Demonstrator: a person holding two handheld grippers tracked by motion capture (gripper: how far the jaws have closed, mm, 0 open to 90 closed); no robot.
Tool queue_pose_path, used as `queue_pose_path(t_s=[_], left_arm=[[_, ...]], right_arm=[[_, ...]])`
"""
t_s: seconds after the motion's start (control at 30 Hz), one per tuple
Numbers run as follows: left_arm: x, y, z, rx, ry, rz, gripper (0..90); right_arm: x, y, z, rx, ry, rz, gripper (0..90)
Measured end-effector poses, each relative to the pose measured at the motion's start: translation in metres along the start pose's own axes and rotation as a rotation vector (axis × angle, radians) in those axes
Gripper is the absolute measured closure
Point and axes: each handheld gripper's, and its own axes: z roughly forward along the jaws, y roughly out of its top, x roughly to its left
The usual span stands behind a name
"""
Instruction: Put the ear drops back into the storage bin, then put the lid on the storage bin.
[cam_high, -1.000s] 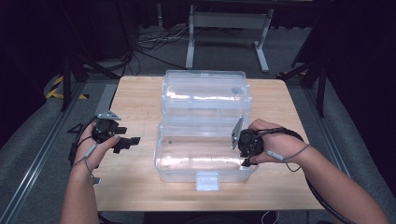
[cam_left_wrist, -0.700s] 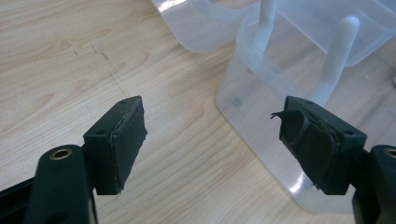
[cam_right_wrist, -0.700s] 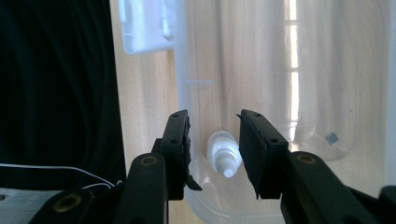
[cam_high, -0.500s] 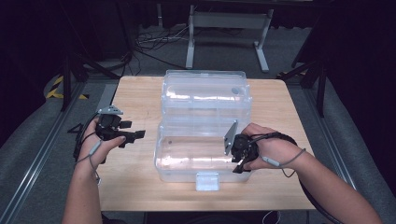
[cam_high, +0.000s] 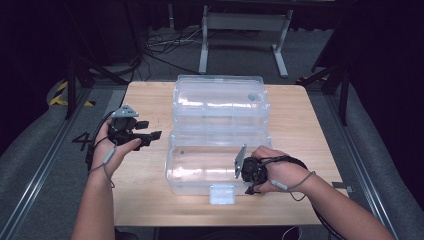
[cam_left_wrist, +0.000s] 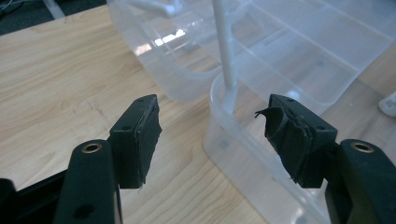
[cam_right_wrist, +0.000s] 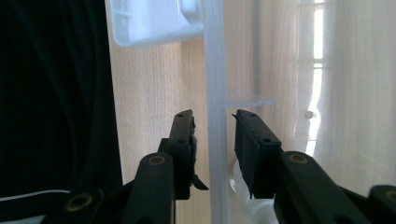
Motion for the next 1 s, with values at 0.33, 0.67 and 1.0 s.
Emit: queue_pose_path(t_s=[0.33, 0.67, 1.0], left_arm=[[-0.013, 0.022, 0.003, -0.026, -0.043, 0.046, 36.8], [-0.03, 0.056, 0.01, -0.046, -0.108, 0.132, 36.8], [-0.046, 0.088, 0.026, -0.028, -0.162, 0.211, 35.2]], right_arm=[[-0.001, -0.006, 0.009, -0.011, -0.019, -0.003, 85.7], [0.002, -0.008, 0.009, -0.022, -0.043, -0.007, 87.1], [0.002, -0.011, 0.008, -0.044, -0.038, 0.0, 86.9]])
